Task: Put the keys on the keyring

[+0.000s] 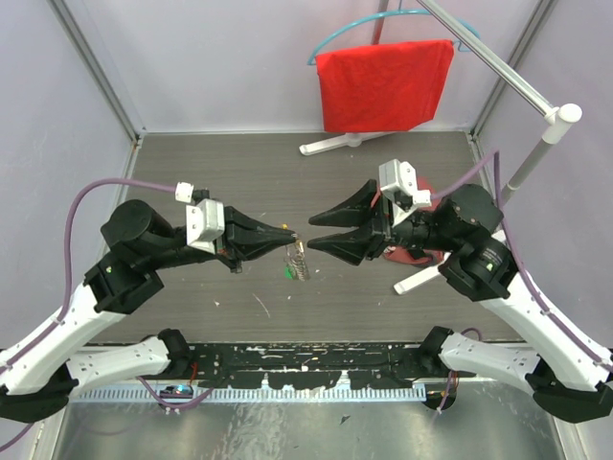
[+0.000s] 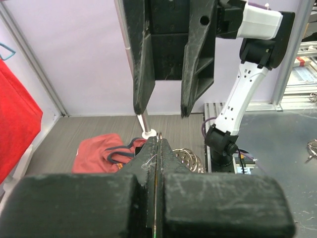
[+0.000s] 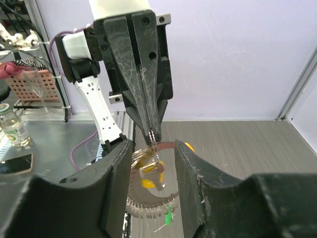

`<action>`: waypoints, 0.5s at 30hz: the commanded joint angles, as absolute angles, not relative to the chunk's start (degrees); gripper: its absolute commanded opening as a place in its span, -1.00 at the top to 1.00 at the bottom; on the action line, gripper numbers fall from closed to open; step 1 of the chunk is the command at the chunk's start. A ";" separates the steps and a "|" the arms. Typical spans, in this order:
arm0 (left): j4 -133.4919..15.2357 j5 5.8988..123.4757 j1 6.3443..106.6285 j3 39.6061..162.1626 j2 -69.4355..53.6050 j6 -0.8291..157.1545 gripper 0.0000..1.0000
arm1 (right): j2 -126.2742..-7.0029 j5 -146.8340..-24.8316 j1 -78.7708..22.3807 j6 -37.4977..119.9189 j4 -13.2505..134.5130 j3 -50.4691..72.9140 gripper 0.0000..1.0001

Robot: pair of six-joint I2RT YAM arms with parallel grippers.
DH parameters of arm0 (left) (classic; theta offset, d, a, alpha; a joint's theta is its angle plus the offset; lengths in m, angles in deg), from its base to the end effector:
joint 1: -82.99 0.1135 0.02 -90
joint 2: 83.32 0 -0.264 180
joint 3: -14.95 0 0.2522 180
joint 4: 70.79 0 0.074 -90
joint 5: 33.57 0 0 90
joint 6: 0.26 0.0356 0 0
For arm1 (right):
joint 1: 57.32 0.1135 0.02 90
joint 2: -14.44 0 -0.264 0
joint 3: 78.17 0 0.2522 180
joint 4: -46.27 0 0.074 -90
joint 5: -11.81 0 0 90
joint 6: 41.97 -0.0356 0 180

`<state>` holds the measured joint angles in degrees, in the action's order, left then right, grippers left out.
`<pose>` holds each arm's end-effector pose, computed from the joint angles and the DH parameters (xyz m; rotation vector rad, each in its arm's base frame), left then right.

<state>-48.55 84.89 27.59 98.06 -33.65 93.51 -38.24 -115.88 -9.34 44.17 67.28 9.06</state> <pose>0.0785 -0.1437 0.4742 1.0843 1.0203 -1.0790 0.0956 0.1386 0.4904 -1.0633 1.0454 1.1792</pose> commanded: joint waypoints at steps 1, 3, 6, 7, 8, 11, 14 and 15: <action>-53.93 86.75 27.38 97.64 -33.46 91.11 1.00 | -40.07 -119.09 -9.42 45.15 63.38 8.84 0.11; -54.98 87.36 27.40 97.34 -33.49 90.24 1.00 | -40.19 -119.76 -9.42 44.98 63.61 8.71 0.13; -56.11 87.68 27.44 96.86 -33.24 89.59 1.00 | -39.66 -120.44 -9.42 44.51 63.14 8.20 0.18; -56.21 87.78 27.43 96.83 -33.20 89.57 1.00 | -39.50 -120.61 -9.38 44.39 63.03 8.11 0.20; -56.27 87.84 27.39 96.87 -33.18 89.50 1.00 | -39.40 -120.64 -9.42 44.33 62.99 8.06 0.24; -56.54 88.09 27.36 96.84 -33.01 89.31 1.00 | -39.16 -120.77 -9.42 44.09 62.88 7.96 0.34; -56.50 88.24 27.41 96.76 -32.90 89.14 1.00 | -39.15 -121.05 -9.42 43.75 62.56 8.01 0.40; -56.50 88.31 27.42 96.76 -32.83 89.06 1.00 | -39.20 -121.19 -9.40 43.63 62.41 7.94 0.42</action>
